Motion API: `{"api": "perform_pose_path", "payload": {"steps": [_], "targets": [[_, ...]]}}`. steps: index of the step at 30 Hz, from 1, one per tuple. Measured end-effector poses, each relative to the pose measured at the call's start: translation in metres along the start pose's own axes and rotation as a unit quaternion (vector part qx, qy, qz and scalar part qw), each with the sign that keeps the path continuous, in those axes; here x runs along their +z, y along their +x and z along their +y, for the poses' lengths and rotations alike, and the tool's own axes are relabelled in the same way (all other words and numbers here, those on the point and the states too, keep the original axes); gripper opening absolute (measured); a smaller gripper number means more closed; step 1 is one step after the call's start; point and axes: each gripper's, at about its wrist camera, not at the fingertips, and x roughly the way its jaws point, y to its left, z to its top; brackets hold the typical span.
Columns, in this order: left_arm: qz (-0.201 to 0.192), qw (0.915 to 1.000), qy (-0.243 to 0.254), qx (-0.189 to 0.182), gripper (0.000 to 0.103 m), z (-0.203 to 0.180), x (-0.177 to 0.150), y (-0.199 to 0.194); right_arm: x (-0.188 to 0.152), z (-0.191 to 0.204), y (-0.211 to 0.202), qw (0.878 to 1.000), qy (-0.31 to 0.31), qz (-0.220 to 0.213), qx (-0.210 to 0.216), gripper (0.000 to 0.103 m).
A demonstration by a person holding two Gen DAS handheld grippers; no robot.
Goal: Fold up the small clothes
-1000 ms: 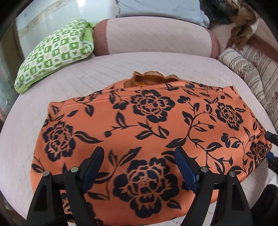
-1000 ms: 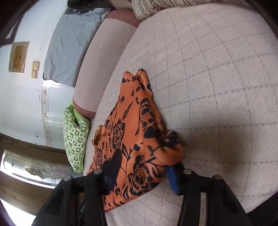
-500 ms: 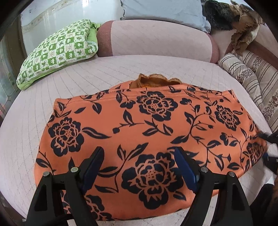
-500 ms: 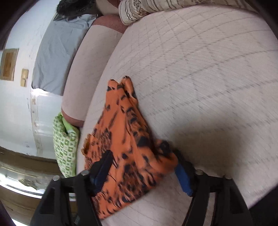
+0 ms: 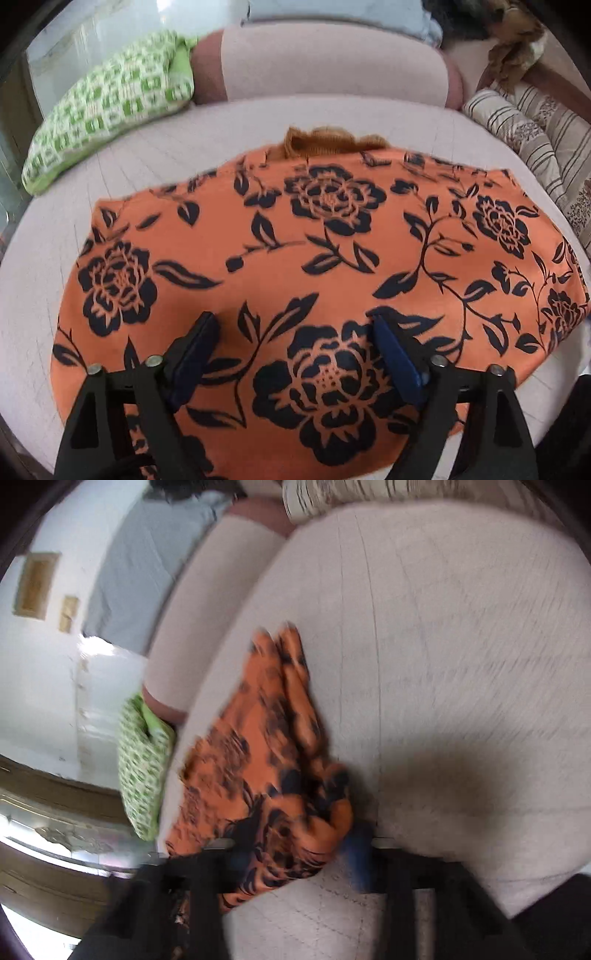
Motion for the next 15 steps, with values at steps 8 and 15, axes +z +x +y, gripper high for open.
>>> {"api": "perform_pose_path", "payload": {"steps": [8,15], "targets": [[-0.011,0.9999,0.01,-0.007,0.091,0.0,0.001,0.007,0.092,0.058,0.067,0.99,-0.133,0.047,-0.026,0.074],[-0.019,0.9997,0.008,-0.011,0.092,0.0,-0.003,0.003,0.104,0.093,0.145,0.963,-0.23,0.11,-0.092,0.014]]}}
